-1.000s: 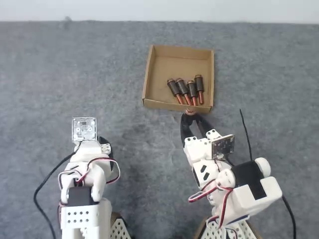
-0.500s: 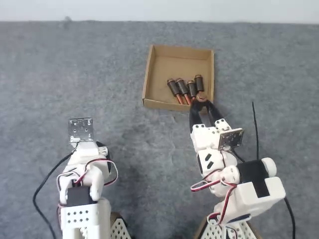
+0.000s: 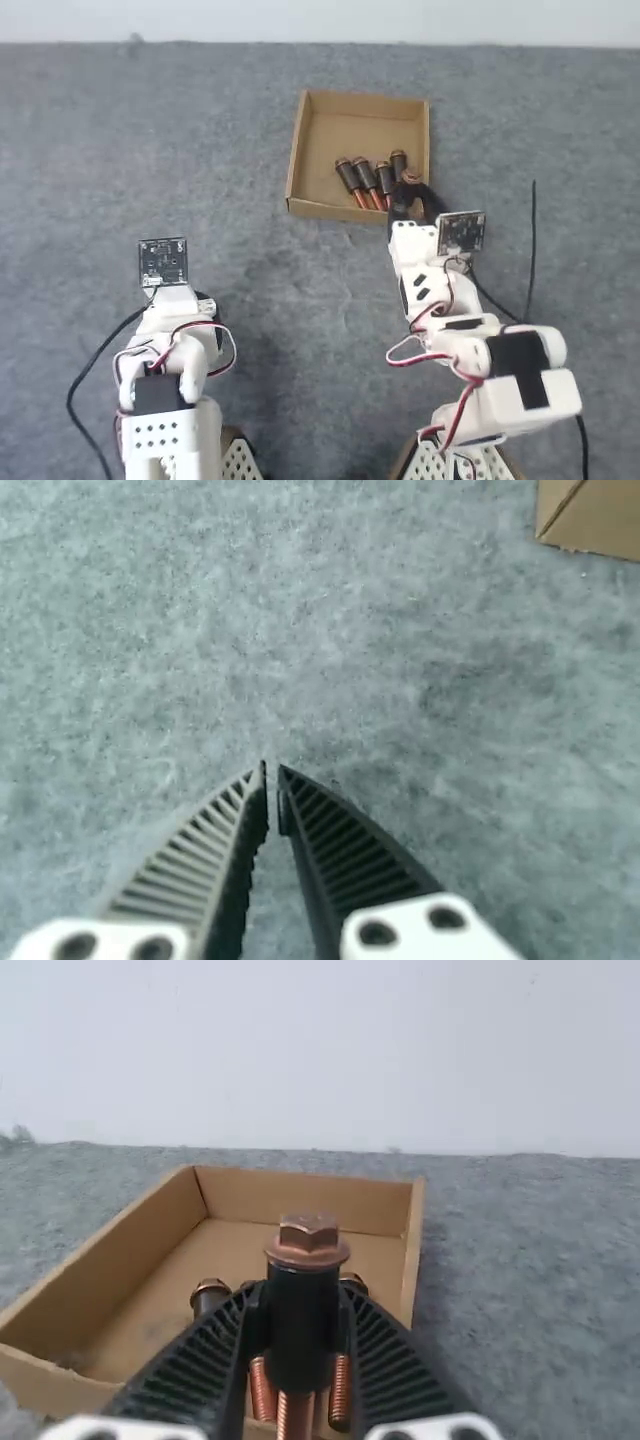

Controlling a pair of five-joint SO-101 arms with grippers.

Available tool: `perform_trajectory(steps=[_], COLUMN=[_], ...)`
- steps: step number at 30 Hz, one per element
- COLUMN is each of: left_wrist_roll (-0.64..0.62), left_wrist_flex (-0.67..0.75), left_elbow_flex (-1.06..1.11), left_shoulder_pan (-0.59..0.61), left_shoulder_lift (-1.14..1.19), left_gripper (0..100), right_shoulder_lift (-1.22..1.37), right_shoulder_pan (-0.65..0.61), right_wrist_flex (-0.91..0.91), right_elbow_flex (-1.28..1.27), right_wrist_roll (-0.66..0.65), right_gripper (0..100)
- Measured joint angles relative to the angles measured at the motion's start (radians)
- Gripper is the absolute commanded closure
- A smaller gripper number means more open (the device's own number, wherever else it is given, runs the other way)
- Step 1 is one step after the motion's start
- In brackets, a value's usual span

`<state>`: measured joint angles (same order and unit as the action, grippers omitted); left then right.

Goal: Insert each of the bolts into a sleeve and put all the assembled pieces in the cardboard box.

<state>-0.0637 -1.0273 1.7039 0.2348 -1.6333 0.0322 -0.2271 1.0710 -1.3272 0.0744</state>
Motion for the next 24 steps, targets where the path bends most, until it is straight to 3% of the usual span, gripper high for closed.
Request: perform_trajectory(steps=[5, 14, 24], left_wrist_roll=[0.0, 0.0, 0.0], left_wrist_flex=[0.0, 0.0, 0.0], left_elbow_flex=[0.0, 0.0, 0.0], left_shoulder_pan=[0.0, 0.0, 0.0], left_shoulder_lift=[0.0, 0.0, 0.0], left_gripper=[99, 99, 99], right_shoulder_lift=[-0.063, -0.078, -0.049], right_shoulder_pan=[0.0, 0.0, -0.008], right_wrist_flex=[-0.16, -0.712, -1.088], right_elbow_flex=[0.068, 0.396, 0.755], right_wrist_roll=[0.0, 0.0, 0.0], right_gripper=[99.2, 99.2, 99.2])
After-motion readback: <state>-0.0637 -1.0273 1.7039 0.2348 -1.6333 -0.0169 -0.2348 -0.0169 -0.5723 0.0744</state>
